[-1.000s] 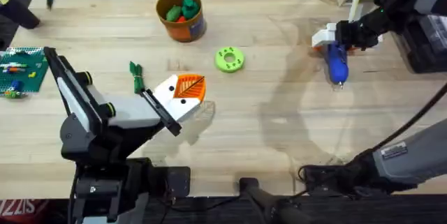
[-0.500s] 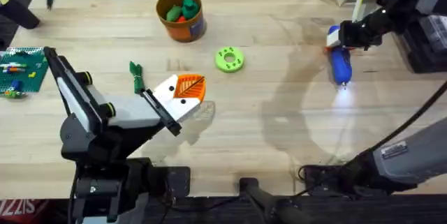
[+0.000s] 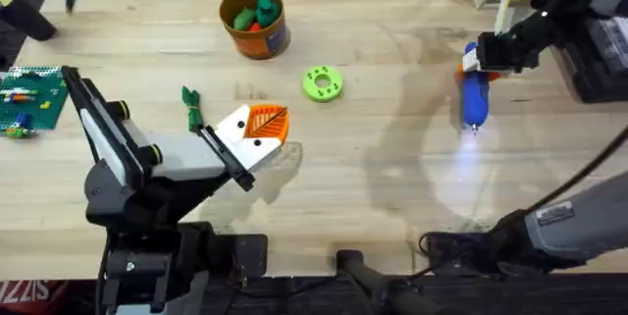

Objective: Pick up the gripper from the table and insert it into the empty holder that is missing its gripper. Then pick up a screw, insert it into the mounting hole, and use the screwdriver to tighten it. Finally, clean up the table by picking up the vegetable and placing it into the bucket.

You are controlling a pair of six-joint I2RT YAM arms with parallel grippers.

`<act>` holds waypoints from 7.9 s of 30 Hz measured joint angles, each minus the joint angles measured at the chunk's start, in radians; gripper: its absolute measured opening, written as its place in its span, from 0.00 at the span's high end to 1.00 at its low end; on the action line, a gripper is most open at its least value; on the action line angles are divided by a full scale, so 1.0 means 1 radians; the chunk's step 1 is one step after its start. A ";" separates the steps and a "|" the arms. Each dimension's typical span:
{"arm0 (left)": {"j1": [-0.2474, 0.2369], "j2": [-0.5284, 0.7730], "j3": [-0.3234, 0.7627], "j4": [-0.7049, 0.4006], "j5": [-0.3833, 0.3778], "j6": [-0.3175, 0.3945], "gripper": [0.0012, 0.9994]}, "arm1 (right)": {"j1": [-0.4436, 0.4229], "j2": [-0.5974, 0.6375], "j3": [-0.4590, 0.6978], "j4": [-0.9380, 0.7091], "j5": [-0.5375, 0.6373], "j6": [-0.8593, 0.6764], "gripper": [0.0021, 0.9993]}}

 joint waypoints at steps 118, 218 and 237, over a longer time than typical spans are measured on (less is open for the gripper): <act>0.000 0.000 0.000 0.000 0.000 0.000 0.99 | 1.058 -0.352 -0.422 1.838 -0.567 0.166 0.97; 0.000 0.000 0.000 0.000 0.000 0.000 0.99 | 0.850 -0.306 -0.277 1.428 -0.605 -0.197 0.97; 0.000 0.000 0.000 0.000 0.000 0.000 0.99 | 0.524 -0.280 -0.263 0.862 -0.268 -0.989 0.97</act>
